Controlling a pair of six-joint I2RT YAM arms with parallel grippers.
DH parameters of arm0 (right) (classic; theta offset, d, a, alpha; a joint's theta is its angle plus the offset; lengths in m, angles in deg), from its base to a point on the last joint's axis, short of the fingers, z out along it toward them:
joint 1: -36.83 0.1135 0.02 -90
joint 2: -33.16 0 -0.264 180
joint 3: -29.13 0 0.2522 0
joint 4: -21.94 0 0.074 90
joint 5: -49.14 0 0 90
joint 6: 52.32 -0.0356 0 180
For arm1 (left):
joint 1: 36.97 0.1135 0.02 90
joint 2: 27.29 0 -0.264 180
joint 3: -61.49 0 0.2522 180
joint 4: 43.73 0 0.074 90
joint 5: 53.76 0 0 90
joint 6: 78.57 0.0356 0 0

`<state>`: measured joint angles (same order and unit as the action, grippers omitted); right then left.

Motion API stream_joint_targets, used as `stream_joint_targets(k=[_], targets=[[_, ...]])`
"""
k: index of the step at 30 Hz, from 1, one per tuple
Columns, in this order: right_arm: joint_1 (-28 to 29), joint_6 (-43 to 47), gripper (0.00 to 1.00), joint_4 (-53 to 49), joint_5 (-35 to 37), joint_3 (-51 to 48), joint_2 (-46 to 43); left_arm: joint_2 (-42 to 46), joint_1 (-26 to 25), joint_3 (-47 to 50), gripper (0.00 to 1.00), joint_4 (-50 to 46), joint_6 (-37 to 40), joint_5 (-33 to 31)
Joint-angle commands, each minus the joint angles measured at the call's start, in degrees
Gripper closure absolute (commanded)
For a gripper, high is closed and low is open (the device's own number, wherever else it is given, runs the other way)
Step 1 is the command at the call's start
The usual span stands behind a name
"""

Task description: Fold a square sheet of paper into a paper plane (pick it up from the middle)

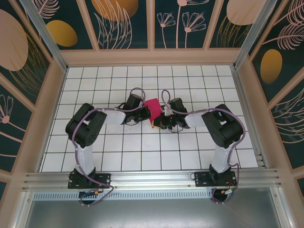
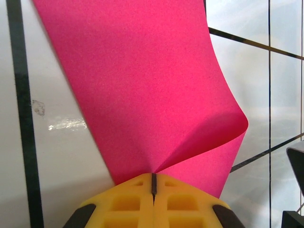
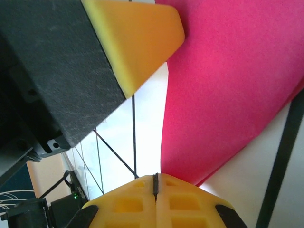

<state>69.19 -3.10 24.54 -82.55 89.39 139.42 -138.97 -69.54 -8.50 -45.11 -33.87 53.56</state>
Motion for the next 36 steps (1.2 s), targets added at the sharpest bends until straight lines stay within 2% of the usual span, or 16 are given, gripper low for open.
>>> stream_joint_targets(k=[1,17,24,29,36], targets=[[0.3,2.5,1.00,-2.6,-0.3,0.7,1.4,-1.2,0.5,2.7,1.00,-7.5,-0.4,-4.6],[0.9,4.8,1.00,-7.2,1.8,2.5,3.6,-0.8,0.4,3.0,1.00,-7.5,-1.1,-6.7],[2.8,8.4,1.00,-19.2,11.2,7.7,4.8,-0.9,0.4,2.7,1.00,-7.5,-1.1,-6.7],[4.5,9.2,1.00,-22.7,14.1,9.2,5.7,-1.0,0.5,2.5,1.00,-7.4,-1.0,-6.8],[4.1,8.5,1.00,-16.7,12.8,8.7,-4.1,-0.9,0.5,2.1,1.00,-8.2,-0.2,-7.7]])
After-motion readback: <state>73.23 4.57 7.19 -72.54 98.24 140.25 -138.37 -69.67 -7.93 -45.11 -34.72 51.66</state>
